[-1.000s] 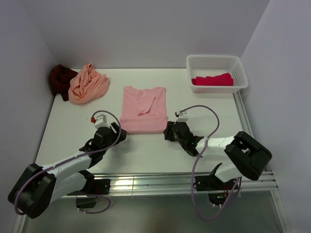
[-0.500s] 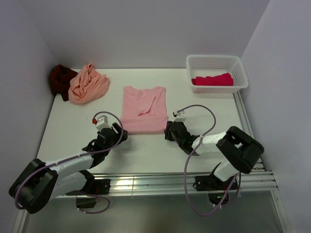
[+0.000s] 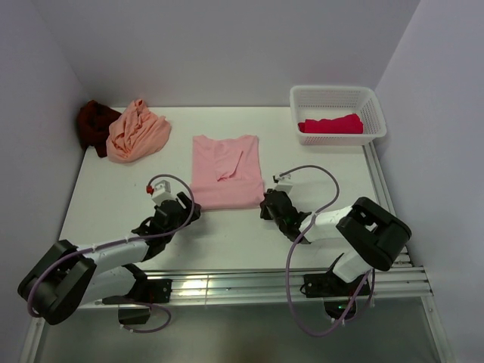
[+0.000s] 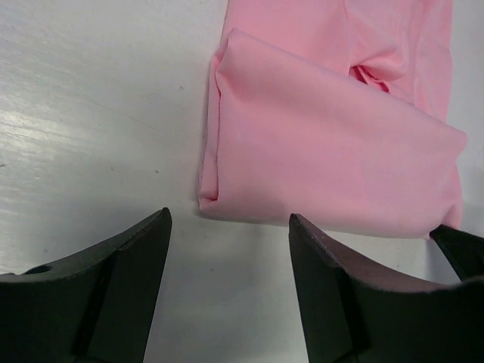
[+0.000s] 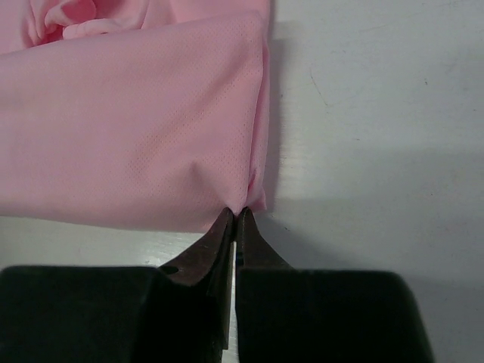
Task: Roll the t-shirts
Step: Roll the tshirt
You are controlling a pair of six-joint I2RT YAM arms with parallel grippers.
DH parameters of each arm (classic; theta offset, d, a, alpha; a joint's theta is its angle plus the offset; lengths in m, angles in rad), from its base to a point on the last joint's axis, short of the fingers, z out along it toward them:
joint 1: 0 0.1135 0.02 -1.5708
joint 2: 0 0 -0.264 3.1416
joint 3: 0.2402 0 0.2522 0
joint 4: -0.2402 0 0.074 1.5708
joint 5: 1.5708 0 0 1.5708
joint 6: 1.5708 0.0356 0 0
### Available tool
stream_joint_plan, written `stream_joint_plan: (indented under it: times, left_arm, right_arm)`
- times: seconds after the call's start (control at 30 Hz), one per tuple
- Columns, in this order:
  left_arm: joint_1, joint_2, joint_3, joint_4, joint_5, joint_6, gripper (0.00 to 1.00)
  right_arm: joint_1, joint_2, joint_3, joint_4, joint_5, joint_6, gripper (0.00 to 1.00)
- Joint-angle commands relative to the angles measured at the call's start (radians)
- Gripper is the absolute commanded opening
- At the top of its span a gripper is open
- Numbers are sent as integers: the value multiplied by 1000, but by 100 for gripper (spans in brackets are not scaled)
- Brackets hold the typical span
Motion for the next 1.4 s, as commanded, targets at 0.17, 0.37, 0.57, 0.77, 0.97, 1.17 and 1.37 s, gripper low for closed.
stream_joint_plan:
  times: [0.17, 0.37, 0.57, 0.77, 0.97, 1.17, 1.37]
  left_arm:
    - [-58, 93, 36, 85, -61, 4, 62]
    - [-66, 92, 27, 74, -91, -7, 60]
    - [-66, 52, 19, 60, -98, -2, 52]
    - [-66, 31, 7, 92, -62, 39, 53]
    - [-66, 87, 30, 95, -44, 47, 49]
    - [-58, 129, 42, 111, -29, 51, 47]
    - [-11, 167, 67, 123, 22, 56, 42]
  right_arm:
    - [-2, -35, -40, 13, 44, 22, 0]
    - [-5, -32, -25, -21, 58, 26, 0]
    - [-5, -42, -26, -56, 96, 60, 0]
    - [-16, -36, -23, -59, 83, 68, 0]
    - [-19, -23, -19, -61, 80, 72, 0]
    - [-25, -22, -23, -55, 70, 74, 0]
    - [-25, -17, -23, -48, 55, 68, 0]
